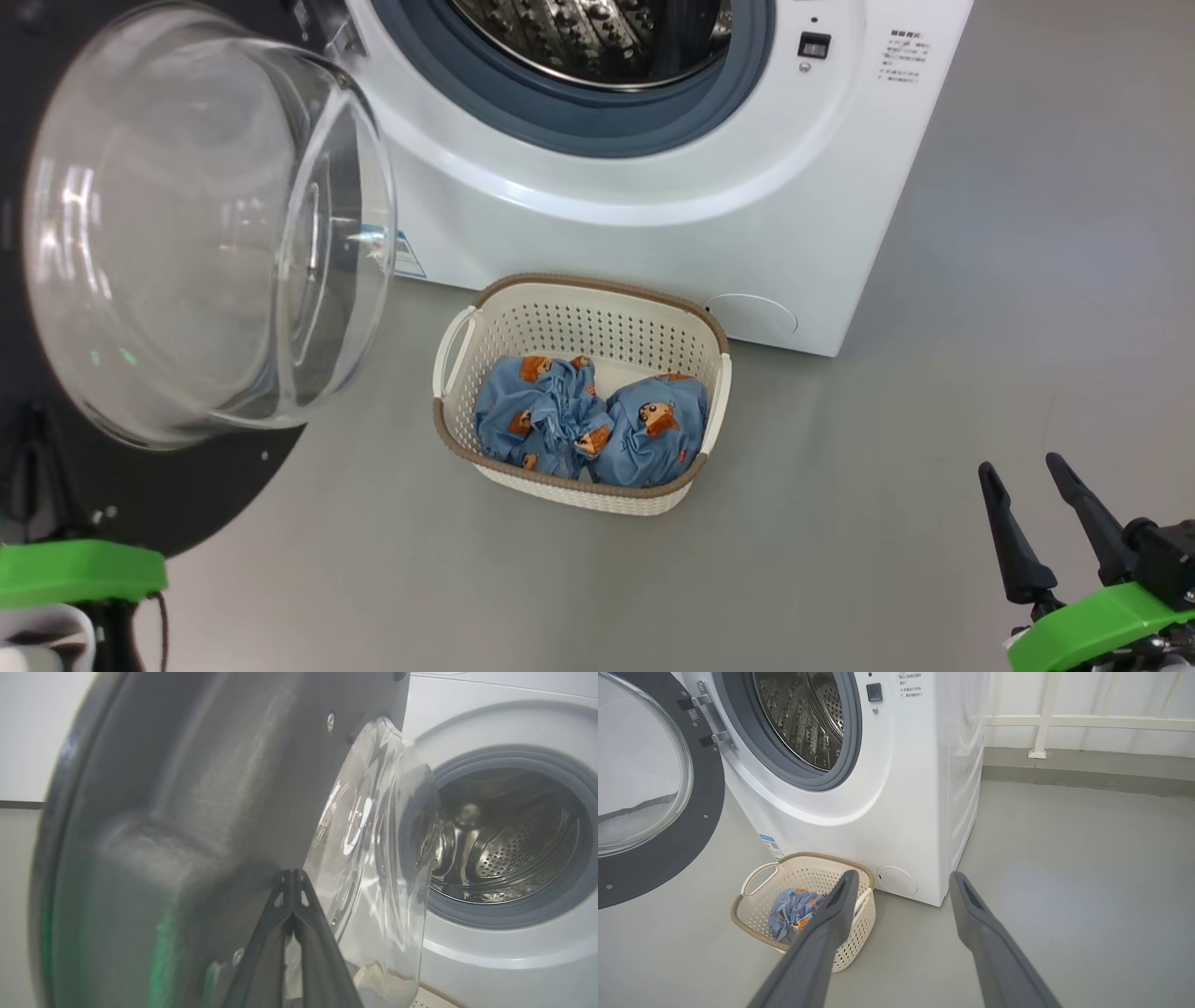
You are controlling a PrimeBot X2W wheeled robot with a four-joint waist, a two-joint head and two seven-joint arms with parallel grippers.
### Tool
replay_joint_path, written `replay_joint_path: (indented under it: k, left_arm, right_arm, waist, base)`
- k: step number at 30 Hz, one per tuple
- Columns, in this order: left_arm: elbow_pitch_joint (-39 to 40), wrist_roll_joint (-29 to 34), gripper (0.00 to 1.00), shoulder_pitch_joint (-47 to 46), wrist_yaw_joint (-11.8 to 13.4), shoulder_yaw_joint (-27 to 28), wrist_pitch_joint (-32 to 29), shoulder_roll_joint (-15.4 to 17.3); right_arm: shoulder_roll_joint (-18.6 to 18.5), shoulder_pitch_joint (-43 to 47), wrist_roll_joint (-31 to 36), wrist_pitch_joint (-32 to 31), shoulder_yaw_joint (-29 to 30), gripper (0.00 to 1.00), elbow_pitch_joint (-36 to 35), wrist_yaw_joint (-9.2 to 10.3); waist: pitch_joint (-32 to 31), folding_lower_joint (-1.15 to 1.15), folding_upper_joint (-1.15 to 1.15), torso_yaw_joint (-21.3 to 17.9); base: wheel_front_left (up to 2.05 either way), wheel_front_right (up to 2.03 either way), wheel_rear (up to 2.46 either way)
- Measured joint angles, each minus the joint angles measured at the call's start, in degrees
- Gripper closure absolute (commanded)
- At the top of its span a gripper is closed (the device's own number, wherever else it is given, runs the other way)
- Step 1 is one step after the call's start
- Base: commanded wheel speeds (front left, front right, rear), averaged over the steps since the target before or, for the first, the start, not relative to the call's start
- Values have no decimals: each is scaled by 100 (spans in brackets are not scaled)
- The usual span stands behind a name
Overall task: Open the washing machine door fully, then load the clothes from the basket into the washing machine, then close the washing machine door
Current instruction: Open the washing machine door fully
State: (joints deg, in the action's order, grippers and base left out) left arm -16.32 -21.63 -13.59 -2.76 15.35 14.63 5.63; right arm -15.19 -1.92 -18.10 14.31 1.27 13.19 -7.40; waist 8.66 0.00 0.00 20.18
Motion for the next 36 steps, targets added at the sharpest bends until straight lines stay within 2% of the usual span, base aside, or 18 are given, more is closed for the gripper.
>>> replay_joint_path:
  k: [10,27,36]
  left_arm:
    - [-683,352,100,-616,-93,643,1,119]
    - [-1808,994,100,-1455,-156,1642,1,709]
    - [-2415,1093,100,-1980,-198,2068,7,1044]
  right_arm:
    - [-73,-90,21,0,-43,0,-29,0]
    - [-120,-309,34,0,-180,0,-71,0]
    - [-232,-600,40,0,-245,0,-122,0]
  waist:
    - [216,0,0,-23]
    - [587,0,0,-192]
    - [929,0,0,-243]
  base:
    - [0,0,0]
    - [0,0,0]
    - [0,0,0]
